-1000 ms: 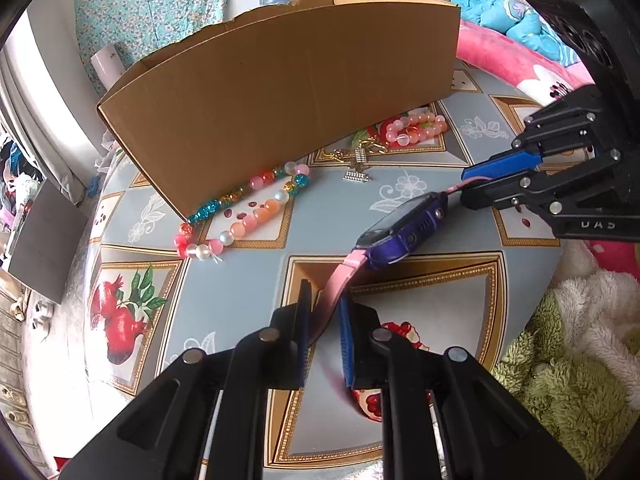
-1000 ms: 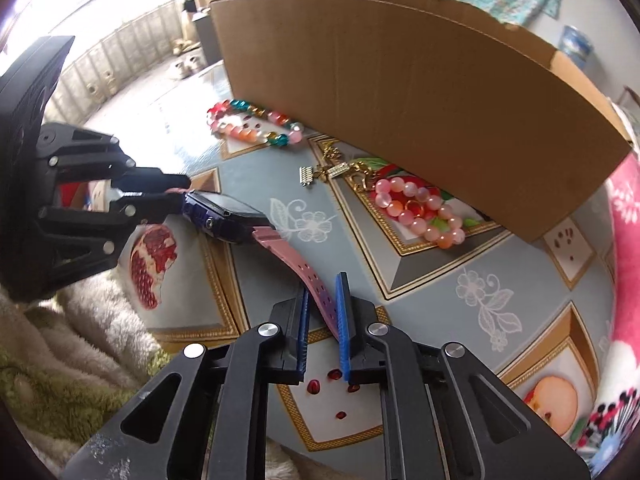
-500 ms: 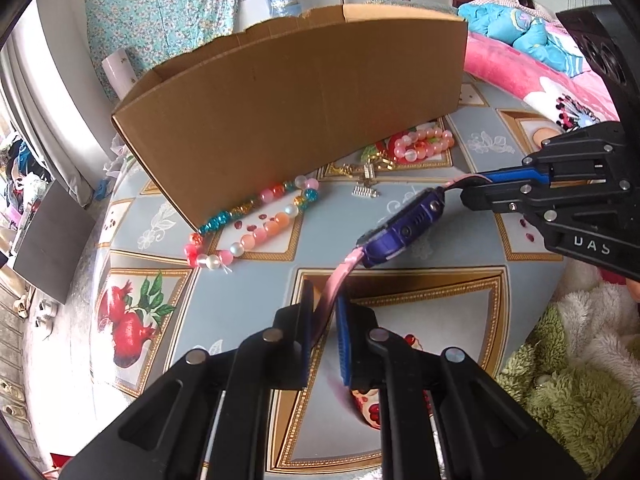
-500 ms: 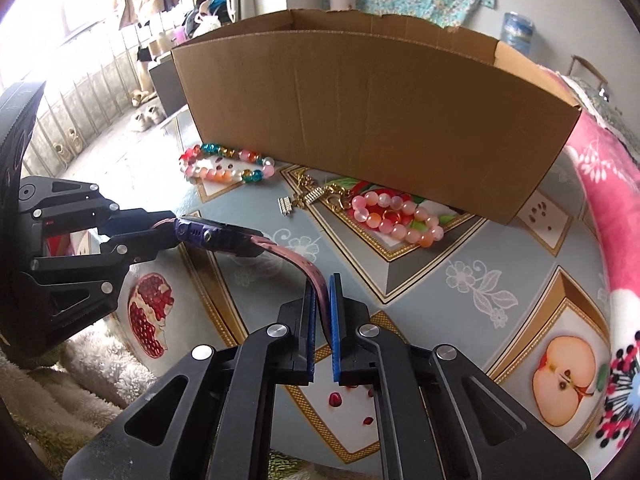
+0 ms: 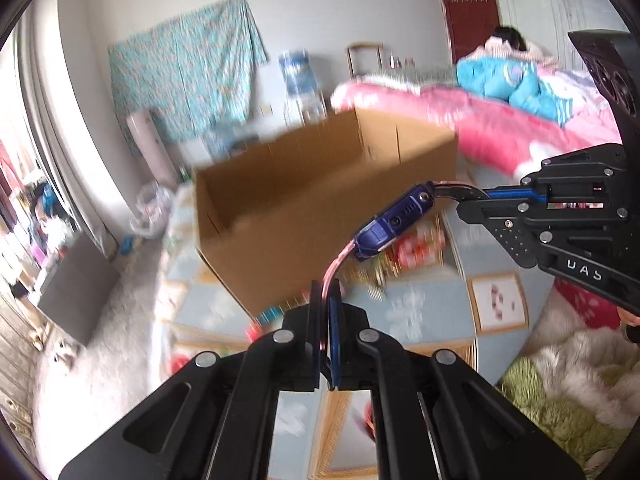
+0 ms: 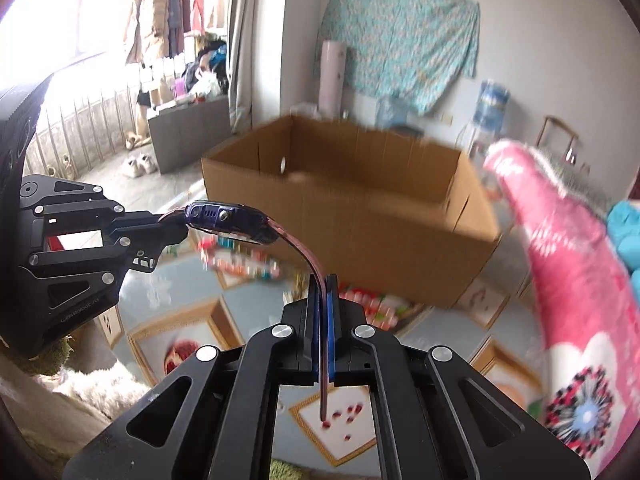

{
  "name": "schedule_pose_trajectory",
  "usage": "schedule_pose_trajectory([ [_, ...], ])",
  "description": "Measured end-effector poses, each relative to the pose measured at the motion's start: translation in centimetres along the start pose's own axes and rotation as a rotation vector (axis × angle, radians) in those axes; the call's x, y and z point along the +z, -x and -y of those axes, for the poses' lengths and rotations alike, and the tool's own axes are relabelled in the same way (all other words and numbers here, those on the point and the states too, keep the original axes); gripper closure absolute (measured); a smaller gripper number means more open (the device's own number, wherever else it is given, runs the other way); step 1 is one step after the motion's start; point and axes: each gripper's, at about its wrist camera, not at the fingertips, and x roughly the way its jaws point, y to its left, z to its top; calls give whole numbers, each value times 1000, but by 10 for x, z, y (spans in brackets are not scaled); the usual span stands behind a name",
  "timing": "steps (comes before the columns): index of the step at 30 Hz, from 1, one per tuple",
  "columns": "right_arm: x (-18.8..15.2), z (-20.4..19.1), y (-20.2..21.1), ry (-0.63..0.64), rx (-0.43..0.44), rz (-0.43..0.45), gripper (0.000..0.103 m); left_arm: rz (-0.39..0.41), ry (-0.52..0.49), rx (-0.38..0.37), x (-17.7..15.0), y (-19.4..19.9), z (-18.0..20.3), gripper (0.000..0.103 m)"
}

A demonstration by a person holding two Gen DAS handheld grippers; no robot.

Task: Organize jewelry
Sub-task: 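Lift the pink-strapped watch with the right gripper toward the cardboard box, then lower the watch into the cardboard box and open the right gripper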

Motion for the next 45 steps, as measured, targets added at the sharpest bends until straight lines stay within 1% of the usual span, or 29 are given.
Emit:
schedule_pose_trajectory([
  [2,20,-2,11,37,-27,76,102,50,-6,18,16,8,-7,100],
  [4,40,0,13,65,-35,130,102,96,-11,41,33,13,-15,100],
  [6,61,6,9,92,-31,167,102,129,-13,64,54,11,-27,100],
  [7,77,12,3,109,-19,184,102,135,-10,73,65,7,-32,100],
  [9,98,25,-9,121,13,180,102,126,-1,78,83,-3,-45,100],
  [11,125,42,-36,126,94,133,102,94,22,72,102,-22,-63,100],
  [13,147,55,-68,120,169,46,102,37,50,56,118,-47,-82,100],
  [14,155,60,-87,110,206,-5,102,-16,70,39,125,-64,-91,100],
  [15,164,68,-113,97,261,-85,102,-75,92,11,131,-84,-101,100],
  [16,167,70,-131,84,291,-145,102,-118,116,-7,135,-101,-107,100],
  [18,172,80,-181,48,364,-306,102,-221,149,-50,137,-135,-119,100],
  [19,172,82,-201,31,384,-375,102,-286,175,-79,137,-156,-127,100],
  [20,170,85,-214,21,396,-427,102,-332,189,-97,137,-173,-131,100],
  [21,170,88,-236,9,417,-504,102,-378,191,-109,133,-187,-134,100],
  [24,165,91,-274,-16,463,-650,102,-474,176,-121,135,-219,-139,99],
  [26,160,94,-291,-22,481,-723,102,-524,154,-110,128,-234,-140,96],
  [27,158,93,-300,-21,489,-760,102,-533,142,-111,127,-239,-138,96],
  [28,159,93,-305,-26,492,-780,102,-533,135,-109,126,-243,-141,96],
  [29,157,94,-313,-33,494,-806,102,-537,125,-101,125,-248,-142,92],
  [30,153,95,-320,-39,485,-838,101,-539,120,-103,127,-250,-142,92],
  [32,148,98,-331,-45,456,-859,95,-532,115,-99,129,-253,-141,87],
  [33,146,101,-335,-49,440,-871,95,-520,110,-91,131,-252,-141,84],
  [34,147,103,-341,-56,425,-873,92,-507,107,-79,132,-251,-143,80],
  [35,147,105,-342,-59,403,-867,90,-492,107,-66,133,-250,-144,76],
  [37,148,108,-340,-62,385,-844,89,-457,116,-55,136,-243,-149,70],
  [39,151,112,-334,-62,354,-811,83,-407,141,-48,137,-228,-156,66],
  [41,157,113,-323,-40,313,-754,74,-357,152,-40,138,-214,-161,57],
  [43,161,115,-312,-39,300,-716,69,-322,164,-23,138,-200,-164,49],
  [45,163,115,-302,-37,288,-687,68,-295,176,-1,135,-188,-167,47],
])
